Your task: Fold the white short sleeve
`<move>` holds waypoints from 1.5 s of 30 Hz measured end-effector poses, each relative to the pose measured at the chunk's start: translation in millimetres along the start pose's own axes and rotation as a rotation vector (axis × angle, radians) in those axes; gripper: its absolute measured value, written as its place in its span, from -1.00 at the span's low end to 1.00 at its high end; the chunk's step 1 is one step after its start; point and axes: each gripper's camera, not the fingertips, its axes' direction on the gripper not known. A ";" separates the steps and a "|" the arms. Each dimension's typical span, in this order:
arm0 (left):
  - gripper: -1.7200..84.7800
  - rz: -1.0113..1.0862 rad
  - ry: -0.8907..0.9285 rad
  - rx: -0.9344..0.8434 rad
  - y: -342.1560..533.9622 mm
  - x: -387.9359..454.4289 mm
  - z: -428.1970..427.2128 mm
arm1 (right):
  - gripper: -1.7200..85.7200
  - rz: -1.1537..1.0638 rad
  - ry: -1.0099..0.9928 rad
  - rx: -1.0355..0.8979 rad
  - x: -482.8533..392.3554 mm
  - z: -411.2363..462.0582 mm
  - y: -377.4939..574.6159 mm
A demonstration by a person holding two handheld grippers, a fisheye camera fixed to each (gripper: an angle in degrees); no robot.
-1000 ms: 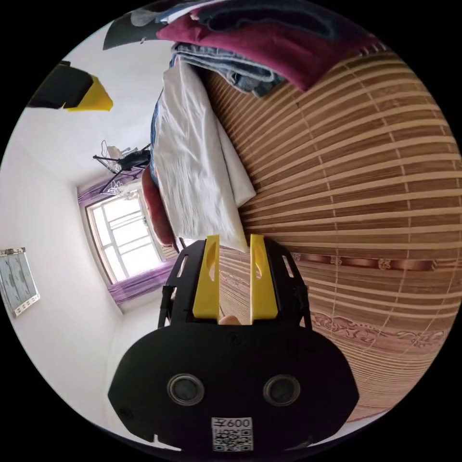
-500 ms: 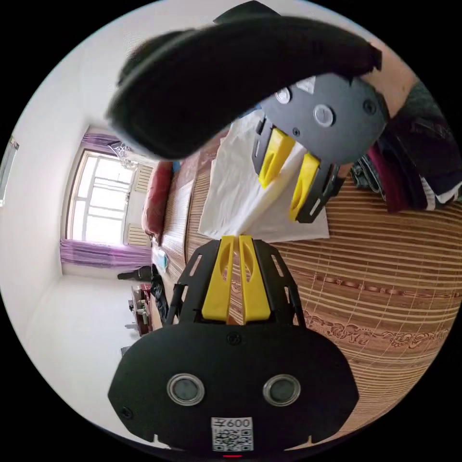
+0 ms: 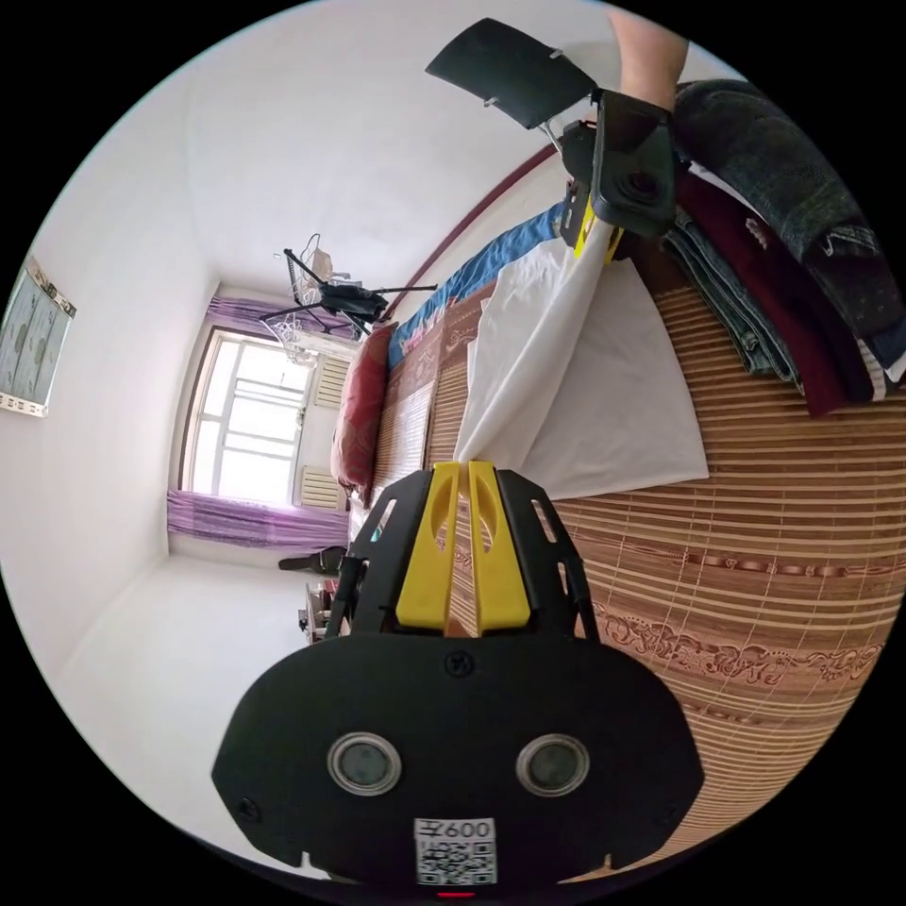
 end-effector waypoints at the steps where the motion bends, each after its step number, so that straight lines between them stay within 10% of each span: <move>1: -0.90 -0.008 0.004 -0.004 0.5 -1.0 -2.4 | -0.95 0.000 -0.021 -0.014 4.9 -3.5 2.6; 23: -0.90 -0.086 -0.276 -0.030 -29.9 -150.8 -79.6 | -0.97 0.152 0.060 0.063 269.2 -105.4 28.3; 45: -0.90 -0.040 -0.240 -0.053 -7.1 -162.1 -148.8 | -0.97 0.153 0.008 0.125 221.3 -152.1 45.2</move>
